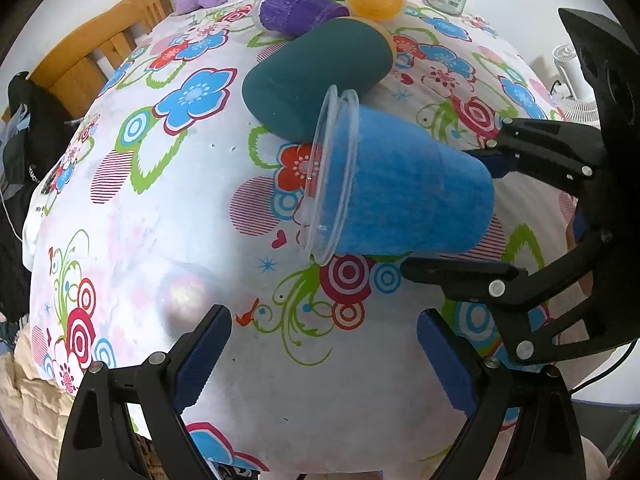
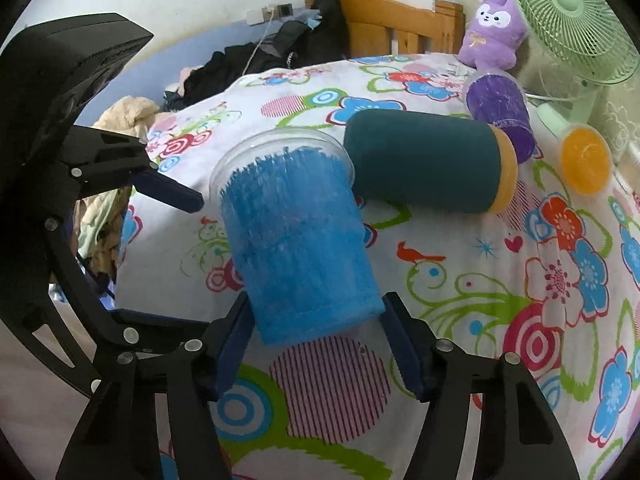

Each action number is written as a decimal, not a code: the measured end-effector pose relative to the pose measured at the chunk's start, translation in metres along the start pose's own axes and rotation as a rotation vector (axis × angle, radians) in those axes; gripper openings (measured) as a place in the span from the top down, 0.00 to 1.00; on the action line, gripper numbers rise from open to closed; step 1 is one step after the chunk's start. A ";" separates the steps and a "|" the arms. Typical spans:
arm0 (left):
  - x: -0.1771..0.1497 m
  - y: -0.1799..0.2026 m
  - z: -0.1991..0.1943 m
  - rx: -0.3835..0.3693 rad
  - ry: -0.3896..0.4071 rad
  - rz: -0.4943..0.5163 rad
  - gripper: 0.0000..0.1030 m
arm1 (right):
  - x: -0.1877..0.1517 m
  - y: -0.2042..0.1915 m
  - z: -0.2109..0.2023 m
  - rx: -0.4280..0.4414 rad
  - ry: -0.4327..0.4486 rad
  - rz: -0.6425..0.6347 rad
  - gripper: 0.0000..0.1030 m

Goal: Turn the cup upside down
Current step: 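Lift the blue cup with the right tool and rotate its rim downward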

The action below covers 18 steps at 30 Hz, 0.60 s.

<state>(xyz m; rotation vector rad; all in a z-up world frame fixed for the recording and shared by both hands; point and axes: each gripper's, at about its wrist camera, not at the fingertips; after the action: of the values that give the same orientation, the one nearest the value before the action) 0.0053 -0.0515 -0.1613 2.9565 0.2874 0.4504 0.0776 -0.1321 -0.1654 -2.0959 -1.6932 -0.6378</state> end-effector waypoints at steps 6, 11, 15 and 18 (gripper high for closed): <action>0.003 -0.002 0.002 -0.001 -0.007 0.013 0.07 | 0.000 -0.003 -0.002 0.002 0.017 0.014 0.43; 0.007 0.002 0.000 -0.013 -0.015 0.061 0.07 | -0.005 0.000 -0.013 -0.025 0.004 0.093 0.44; 0.009 0.007 -0.007 -0.032 -0.022 0.119 0.07 | -0.006 -0.001 -0.028 -0.074 -0.019 0.161 0.44; 0.008 0.011 -0.015 -0.048 -0.025 0.170 0.07 | -0.004 -0.005 -0.040 -0.110 -0.038 0.204 0.44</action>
<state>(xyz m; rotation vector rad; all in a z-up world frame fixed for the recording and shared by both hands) 0.0103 -0.0589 -0.1427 2.9488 0.0220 0.4338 0.0679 -0.1563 -0.1340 -2.3332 -1.4682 -0.6442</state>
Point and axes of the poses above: each gripper's, at about its wrist camera, not at the fingertips, and z roughly the way its jaws point, y to its right, x to its top, and after that the axes turned 9 degrees about -x, right-handed
